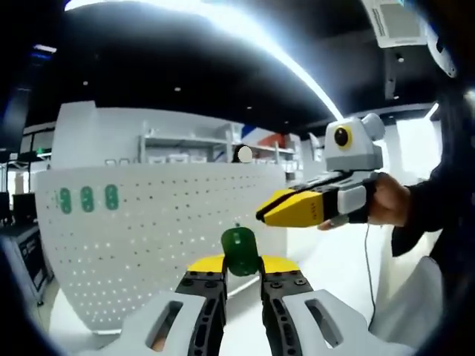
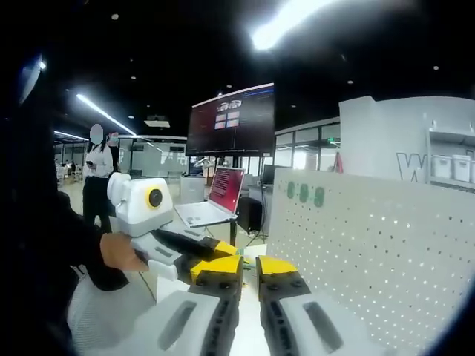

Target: Insert the hook assembly into the mounting plate slot until the hook locks in place.

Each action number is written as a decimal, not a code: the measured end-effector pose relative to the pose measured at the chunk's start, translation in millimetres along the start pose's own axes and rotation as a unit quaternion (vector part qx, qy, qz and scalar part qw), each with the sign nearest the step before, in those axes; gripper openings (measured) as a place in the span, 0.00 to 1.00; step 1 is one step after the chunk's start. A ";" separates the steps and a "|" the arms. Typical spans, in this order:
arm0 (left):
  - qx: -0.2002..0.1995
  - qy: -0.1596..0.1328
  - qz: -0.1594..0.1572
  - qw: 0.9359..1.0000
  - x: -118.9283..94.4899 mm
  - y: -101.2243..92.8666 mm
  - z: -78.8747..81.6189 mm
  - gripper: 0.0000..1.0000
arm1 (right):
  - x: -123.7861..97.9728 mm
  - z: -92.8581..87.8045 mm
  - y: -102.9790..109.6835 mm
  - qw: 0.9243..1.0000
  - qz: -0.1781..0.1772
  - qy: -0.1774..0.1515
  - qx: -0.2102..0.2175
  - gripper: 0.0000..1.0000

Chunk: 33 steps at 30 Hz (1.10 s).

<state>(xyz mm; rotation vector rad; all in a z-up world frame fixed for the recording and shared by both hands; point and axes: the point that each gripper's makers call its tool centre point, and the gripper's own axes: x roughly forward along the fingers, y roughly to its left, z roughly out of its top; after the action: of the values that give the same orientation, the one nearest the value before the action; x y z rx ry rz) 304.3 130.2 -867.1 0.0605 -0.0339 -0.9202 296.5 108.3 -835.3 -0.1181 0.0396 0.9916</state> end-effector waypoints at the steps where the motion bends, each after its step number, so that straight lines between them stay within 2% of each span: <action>1: 0.002 0.003 -0.010 1.000 -2.8 -1.8 -0.3 0.16 | -1.6 -0.2 -0.3 1.000 0.001 0.001 0.000 0.06; 4: 0.005 0.004 -0.040 0.999 -9.1 -8.5 0.1 0.16 | -6.9 0.7 -1.7 1.000 0.003 0.000 0.003 0.06; 5: 0.004 0.005 -0.063 0.998 -11.6 -16.0 0.6 0.16 | -8.4 0.8 -1.7 1.000 0.006 0.000 0.005 0.06; 9: -0.008 -0.001 -0.087 0.996 -17.2 -22.5 4.0 0.16 | -10.9 1.8 3.1 0.999 0.031 -0.001 0.019 0.06; 14: -0.026 -0.017 -0.120 0.992 -23.2 -31.6 14.4 0.16 | -15.8 8.9 21.0 0.996 0.085 -0.004 0.024 0.07; 16: -0.027 -0.020 -0.131 0.991 -23.7 -35.7 18.3 0.16 | -17.5 10.8 21.9 0.996 0.087 -0.005 0.026 0.08; 23: -0.033 -0.027 -0.176 0.983 -31.1 -50.1 31.2 0.16 | -25.0 17.2 35.8 0.991 0.129 -0.002 0.022 0.09; 26: -0.029 -0.024 -0.197 0.980 -33.5 -58.1 34.4 0.16 | -27.4 18.1 43.6 0.988 0.151 0.000 0.019 0.09; 27: -0.029 -0.022 -0.204 0.978 -34.4 -60.7 34.7 0.16 | -29.9 19.3 52.7 0.984 0.177 -0.001 0.024 0.09; 33: -0.031 -0.018 -0.239 0.970 -39.3 -74.9 38.4 0.16 | -37.6 22.0 64.1 0.976 0.217 0.000 0.034 0.09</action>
<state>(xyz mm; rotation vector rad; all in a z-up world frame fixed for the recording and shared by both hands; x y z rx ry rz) 218.9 114.8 -833.9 -0.0087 -0.0247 -1.4039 221.9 114.3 -815.4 -0.0477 0.1028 1.4255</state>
